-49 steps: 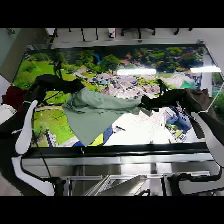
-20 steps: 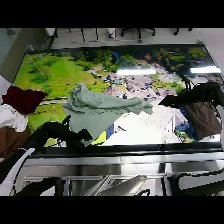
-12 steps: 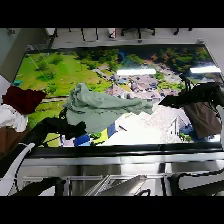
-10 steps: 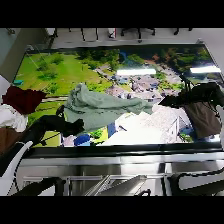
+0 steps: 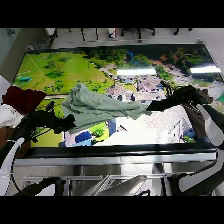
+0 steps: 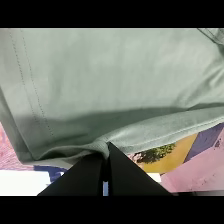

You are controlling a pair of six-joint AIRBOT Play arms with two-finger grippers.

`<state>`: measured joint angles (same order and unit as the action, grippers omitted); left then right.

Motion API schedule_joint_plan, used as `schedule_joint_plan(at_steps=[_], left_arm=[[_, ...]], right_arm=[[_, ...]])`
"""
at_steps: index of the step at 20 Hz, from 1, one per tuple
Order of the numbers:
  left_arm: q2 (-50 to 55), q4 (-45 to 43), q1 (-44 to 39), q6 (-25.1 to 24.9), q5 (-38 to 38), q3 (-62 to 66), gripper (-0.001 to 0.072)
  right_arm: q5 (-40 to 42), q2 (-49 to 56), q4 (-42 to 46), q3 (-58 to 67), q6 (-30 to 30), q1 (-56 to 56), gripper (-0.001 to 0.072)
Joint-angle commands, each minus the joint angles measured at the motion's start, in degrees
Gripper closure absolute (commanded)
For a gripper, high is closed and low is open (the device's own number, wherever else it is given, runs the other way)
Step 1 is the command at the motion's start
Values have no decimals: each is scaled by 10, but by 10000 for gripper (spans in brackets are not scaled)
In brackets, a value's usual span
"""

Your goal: Fold the shirts.

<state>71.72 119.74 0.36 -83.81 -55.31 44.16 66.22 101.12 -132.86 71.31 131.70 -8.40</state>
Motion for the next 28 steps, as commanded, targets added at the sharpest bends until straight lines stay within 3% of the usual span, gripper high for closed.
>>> schedule_joint_plan(at_steps=[1,2,3,6,11,17,21,24,26,28], left_arm=[[0,-2,6,-8,-1,2,690],[0,-2,6,-12,1,2,690],[0,-2,6,-12,2,1,690],[-1,-1,6,-17,5,2,690],[-97,-2,10,-23,1,47,690],[-259,14,17,-23,-36,314,690],[-282,12,17,-23,-28,621,690],[-233,13,17,-11,-43,853,690],[-196,13,17,5,-54,948,690],[-169,13,17,10,-71,978,690]], right_arm=[[-18,8,6,3,3,11,248],[-16,8,3,3,-2,11,257],[-12,8,-5,3,-5,12,397],[20,8,-85,3,7,12,692],[91,-29,-133,27,7,10,694],[130,-255,-260,126,-1,-18,696],[8,-440,-262,297,-17,-55,696],[-128,-544,-195,382,-43,-91,696],[-191,-591,-137,405,-78,-119,696],[-203,-612,-125,407,-83,-131,696]])
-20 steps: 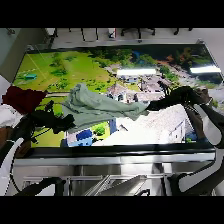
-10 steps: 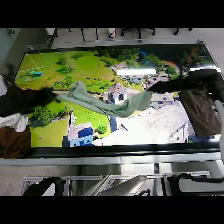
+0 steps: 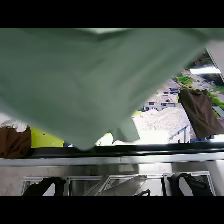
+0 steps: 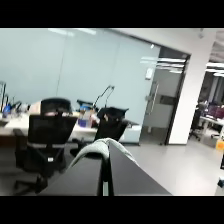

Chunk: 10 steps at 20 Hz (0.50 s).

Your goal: Fold the shirts.

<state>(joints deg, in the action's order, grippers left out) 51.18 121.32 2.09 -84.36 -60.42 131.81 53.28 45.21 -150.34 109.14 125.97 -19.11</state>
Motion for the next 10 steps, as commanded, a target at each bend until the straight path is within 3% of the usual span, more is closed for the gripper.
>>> schedule_joint_plan(at_steps=[1,4,8,10], left_arm=[[46,-3,0,22,-29,103,690],[43,-3,0,19,-46,10,690],[-22,-3,3,-21,35,-331,690],[-18,-3,17,-45,78,-465,690]], right_arm=[[-71,-52,51,29,-26,-24,696],[-47,-15,50,29,-50,-24,696],[47,124,16,29,-68,-7,696],[54,215,17,29,-84,24,696]])
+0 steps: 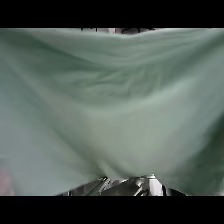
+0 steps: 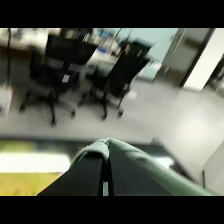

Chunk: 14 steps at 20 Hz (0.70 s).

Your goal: Fold the shirts.

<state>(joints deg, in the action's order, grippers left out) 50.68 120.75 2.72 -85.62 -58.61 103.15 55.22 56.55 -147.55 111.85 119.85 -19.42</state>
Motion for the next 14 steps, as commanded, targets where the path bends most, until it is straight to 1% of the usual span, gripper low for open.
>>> schedule_joint_plan(at_steps=[1,2,4,6,7,10,12,14], left_arm=[[3,3,18,-45,80,-225,690],[29,3,26,-59,100,-261,690],[102,6,38,-83,143,-292,690],[183,8,40,-95,179,-291,690],[229,9,39,-104,188,-278,690],[380,8,16,-133,180,-200,690],[476,8,-2,-134,162,-139,690],[554,8,-23,-134,146,-77,689]], right_arm=[[32,145,-11,2,-27,41,696],[23,187,-12,2,-30,55,696],[-14,269,-12,2,-40,75,696],[-48,331,-12,2,-59,82,696],[-52,356,-12,2,-61,82,696],[-45,434,-11,2,-61,82,695],[-41,483,-3,2,-74,86,695],[-31,527,-3,2,-74,90,695]])
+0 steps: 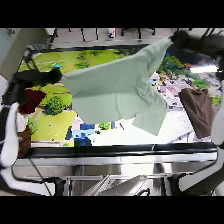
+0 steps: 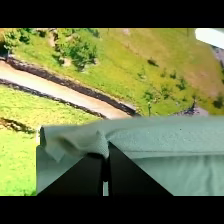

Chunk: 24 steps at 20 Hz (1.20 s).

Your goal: Fold the shirts.

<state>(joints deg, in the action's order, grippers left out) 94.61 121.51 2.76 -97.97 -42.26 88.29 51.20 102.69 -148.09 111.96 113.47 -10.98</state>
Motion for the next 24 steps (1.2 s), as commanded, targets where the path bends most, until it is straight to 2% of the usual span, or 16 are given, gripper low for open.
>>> schedule_joint_plan(at_steps=[1,4,5,6,7,8,9,10,12,15,17,19,24], left_arm=[[143,1,-32,-10,-23,102,689],[198,0,-49,-10,-40,183,689],[210,0,-49,-5,-59,207,595],[216,0,-47,-5,-83,229,198],[218,0,-41,6,-106,247,0],[218,0,-30,17,-139,266,0],[217,-3,-15,26,-182,288,0],[211,-4,6,44,-228,299,-1],[182,-3,49,75,-304,275,0],[134,-3,88,76,-395,177,0],[99,-3,88,76,-378,80,0],[75,-2,71,76,-323,-8,0],[73,3,-4,76,-231,-94,0]], right_arm=[[15,85,3,1,-10,7,695],[42,125,3,1,-12,7,690],[55,132,8,1,-12,6,638],[69,136,22,1,-12,1,468],[85,136,39,1,-17,-8,399],[104,133,57,1,-33,-24,378],[128,130,76,1,-50,-42,253],[166,127,100,1,-73,-66,177],[260,126,146,0,-93,-112,180],[350,127,213,-16,-102,-156,184],[359,127,232,-38,-102,-162,184],[351,133,236,-56,-97,-157,184],[347,173,236,-58,-97,-125,185]])
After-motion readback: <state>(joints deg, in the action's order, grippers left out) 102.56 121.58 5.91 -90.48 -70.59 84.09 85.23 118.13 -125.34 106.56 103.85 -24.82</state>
